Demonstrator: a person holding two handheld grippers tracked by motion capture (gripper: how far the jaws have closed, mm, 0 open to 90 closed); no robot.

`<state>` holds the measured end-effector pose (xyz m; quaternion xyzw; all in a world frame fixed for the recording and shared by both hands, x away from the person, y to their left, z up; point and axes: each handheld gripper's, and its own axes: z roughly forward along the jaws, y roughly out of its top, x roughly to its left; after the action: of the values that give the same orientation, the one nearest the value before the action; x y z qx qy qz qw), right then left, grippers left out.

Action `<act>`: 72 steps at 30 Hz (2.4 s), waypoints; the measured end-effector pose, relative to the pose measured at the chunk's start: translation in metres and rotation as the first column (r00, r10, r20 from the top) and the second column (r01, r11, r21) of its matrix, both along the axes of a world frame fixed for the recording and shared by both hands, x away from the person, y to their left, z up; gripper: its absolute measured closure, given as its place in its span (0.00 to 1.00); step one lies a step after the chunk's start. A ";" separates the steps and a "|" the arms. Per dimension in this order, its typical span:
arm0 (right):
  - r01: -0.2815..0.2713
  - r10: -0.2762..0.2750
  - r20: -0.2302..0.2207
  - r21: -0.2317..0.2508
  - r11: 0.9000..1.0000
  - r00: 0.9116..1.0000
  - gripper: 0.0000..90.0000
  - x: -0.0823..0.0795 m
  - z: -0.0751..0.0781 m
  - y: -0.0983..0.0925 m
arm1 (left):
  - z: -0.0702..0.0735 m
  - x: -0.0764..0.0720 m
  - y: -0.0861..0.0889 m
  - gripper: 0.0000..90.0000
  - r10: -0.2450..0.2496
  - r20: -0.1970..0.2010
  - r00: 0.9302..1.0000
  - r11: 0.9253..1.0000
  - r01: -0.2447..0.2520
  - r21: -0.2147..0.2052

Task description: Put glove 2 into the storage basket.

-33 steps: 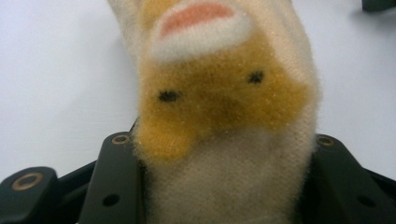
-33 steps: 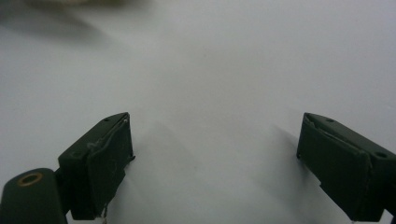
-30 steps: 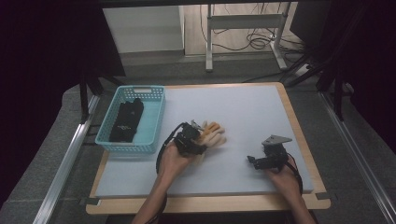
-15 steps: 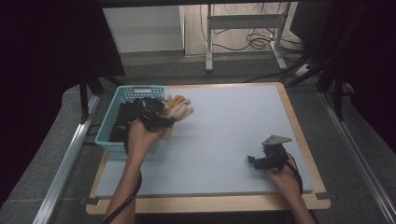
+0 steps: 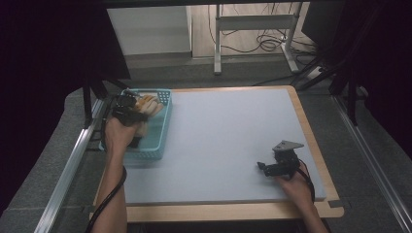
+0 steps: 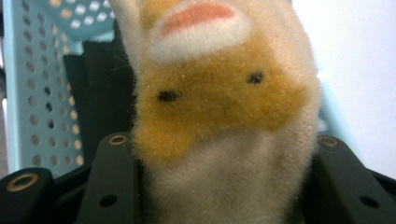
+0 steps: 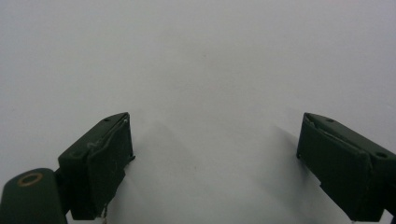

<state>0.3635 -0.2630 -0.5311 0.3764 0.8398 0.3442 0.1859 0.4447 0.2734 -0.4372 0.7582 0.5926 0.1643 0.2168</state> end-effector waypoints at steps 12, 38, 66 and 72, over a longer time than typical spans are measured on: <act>0.000 0.000 0.000 0.001 1.000 1.000 0.11 0.000 0.000 0.000 | -0.042 0.037 -0.018 0.54 -0.040 -0.083 0.996 0.999 0.037 -0.030; -0.001 0.001 0.001 0.000 1.000 1.000 0.11 0.000 0.000 0.000 | -0.002 0.022 0.006 0.43 -0.016 -0.039 0.999 0.996 0.013 -0.087; 0.000 0.000 0.000 0.002 1.000 1.000 0.11 0.000 0.000 0.000 | -0.054 0.033 0.012 0.56 0.042 -0.088 0.995 0.997 -0.047 -0.055; 0.001 -0.001 0.001 0.001 1.000 1.000 0.11 0.000 0.000 0.000 | -0.047 0.027 0.015 0.49 0.018 -0.041 0.999 0.996 -0.022 -0.091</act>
<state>0.3635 -0.2629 -0.5312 0.3768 0.8395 0.3446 0.1860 0.4714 0.2889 -0.4842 0.7447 0.6113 0.1238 0.2376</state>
